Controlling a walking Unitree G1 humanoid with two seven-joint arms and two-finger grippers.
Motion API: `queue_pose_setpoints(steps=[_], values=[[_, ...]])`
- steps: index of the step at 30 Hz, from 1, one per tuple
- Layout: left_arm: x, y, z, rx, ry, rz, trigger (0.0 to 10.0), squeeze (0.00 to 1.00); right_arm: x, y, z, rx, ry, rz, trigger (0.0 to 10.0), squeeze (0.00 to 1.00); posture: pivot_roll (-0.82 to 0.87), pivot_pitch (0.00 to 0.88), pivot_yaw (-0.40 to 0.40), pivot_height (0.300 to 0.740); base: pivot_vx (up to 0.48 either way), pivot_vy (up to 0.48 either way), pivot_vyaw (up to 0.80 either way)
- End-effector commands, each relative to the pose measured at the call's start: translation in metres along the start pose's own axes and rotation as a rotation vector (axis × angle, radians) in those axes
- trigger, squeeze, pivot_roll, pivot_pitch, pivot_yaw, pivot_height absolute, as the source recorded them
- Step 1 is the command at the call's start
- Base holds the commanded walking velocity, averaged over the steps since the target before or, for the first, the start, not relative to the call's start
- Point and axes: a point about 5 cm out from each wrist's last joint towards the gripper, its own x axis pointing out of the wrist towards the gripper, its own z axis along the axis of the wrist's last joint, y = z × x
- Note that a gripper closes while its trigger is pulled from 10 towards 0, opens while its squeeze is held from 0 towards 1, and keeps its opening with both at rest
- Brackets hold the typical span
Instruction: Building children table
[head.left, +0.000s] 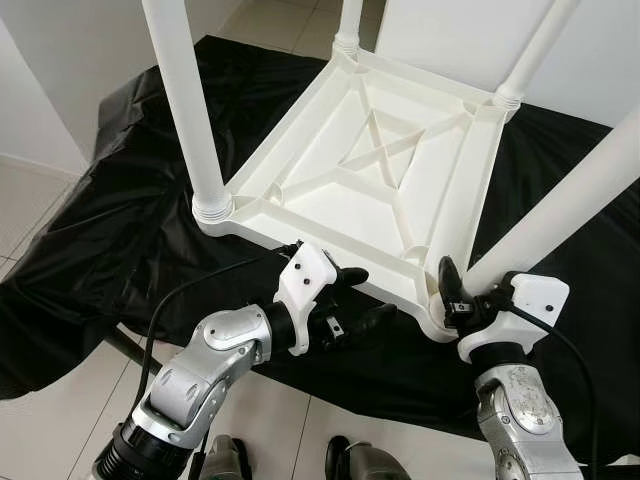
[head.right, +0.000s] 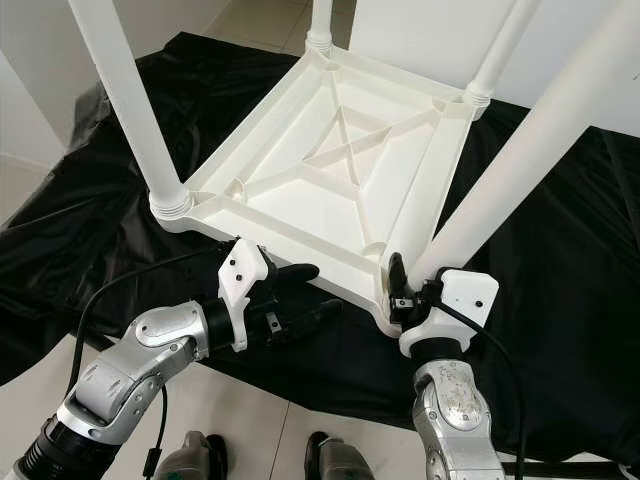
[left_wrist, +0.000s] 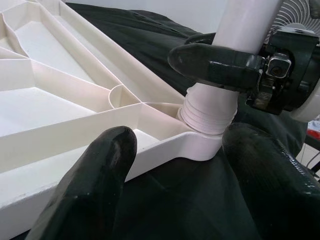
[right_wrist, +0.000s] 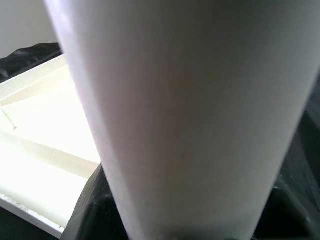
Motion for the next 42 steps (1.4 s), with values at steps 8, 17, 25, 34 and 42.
queue_pose_setpoints(steps=[8, 17, 25, 34, 42], values=[[0.001, -0.005, -0.004, -0.006, 0.006, -0.033, 10.0, 0.00, 0.004, -0.020, -0.006, 0.007, 0.031, 0.186, 10.0, 1.00, 0.01, 0.164, -0.067, 0.740, 0.000, 0.000, 0.00], [-0.001, -0.003, -0.003, -0.004, 0.009, -0.025, 10.0, 0.00, 0.015, -0.033, 0.000, 0.024, 0.035, 0.481, 10.0, 0.00, 0.03, 0.167, -0.059, 0.740, 0.000, 0.000, 0.00], [-0.003, -0.003, -0.004, -0.027, 0.017, -0.016, 10.0, 0.00, 0.029, -0.032, -0.009, -0.041, 0.064, 0.638, 10.0, 0.00, 0.05, 0.172, -0.056, 0.740, 0.000, 0.000, 0.00], [-0.001, -0.009, -0.004, -0.052, 0.009, -0.005, 10.0, 0.00, 0.041, -0.034, -0.015, -0.035, 0.082, 0.719, 0.0, 0.00, 0.06, 0.177, -0.070, 0.740, 0.000, 0.000, 0.00], [0.000, -0.010, -0.003, -0.037, 0.011, -0.021, 10.0, 0.00, 0.038, -0.038, -0.018, -0.013, 0.094, 0.686, 0.0, 0.00, 0.05, 0.180, -0.065, 0.740, 0.000, 0.000, 0.00]])
